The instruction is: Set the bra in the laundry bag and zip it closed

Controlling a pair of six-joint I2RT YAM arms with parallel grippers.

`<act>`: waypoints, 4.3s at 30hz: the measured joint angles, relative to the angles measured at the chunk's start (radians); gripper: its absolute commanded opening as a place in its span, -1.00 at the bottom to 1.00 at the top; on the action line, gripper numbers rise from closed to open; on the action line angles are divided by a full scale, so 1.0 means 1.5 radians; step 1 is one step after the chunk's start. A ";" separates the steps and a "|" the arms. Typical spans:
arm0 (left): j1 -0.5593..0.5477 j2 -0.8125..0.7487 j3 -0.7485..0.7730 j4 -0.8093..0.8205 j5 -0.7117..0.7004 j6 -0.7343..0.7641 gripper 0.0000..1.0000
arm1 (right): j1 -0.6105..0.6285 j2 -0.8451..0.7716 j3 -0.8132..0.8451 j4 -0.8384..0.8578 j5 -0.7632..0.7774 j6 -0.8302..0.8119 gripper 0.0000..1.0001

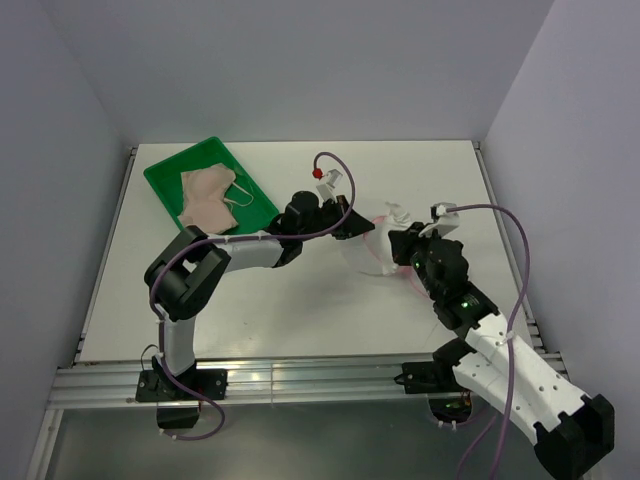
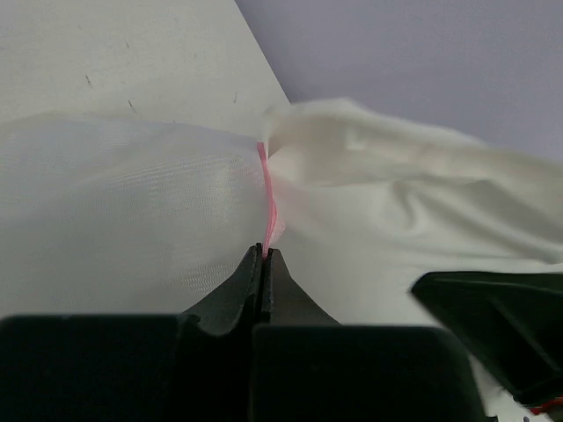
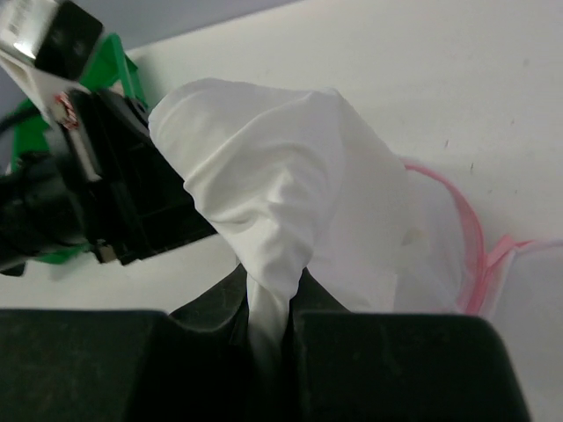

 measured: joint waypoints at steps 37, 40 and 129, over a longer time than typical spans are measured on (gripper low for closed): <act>0.008 -0.019 0.000 -0.005 0.003 -0.034 -1.00 | -0.023 0.120 -0.057 0.013 -0.165 0.024 -1.00; 0.003 -0.039 -0.022 -0.002 0.006 -0.035 -1.00 | -0.026 0.153 -0.048 0.033 -0.156 0.028 -1.00; 0.063 -0.031 -0.102 0.120 -0.041 -0.102 -1.00 | -0.435 0.145 -0.061 -0.178 -0.128 0.192 -1.00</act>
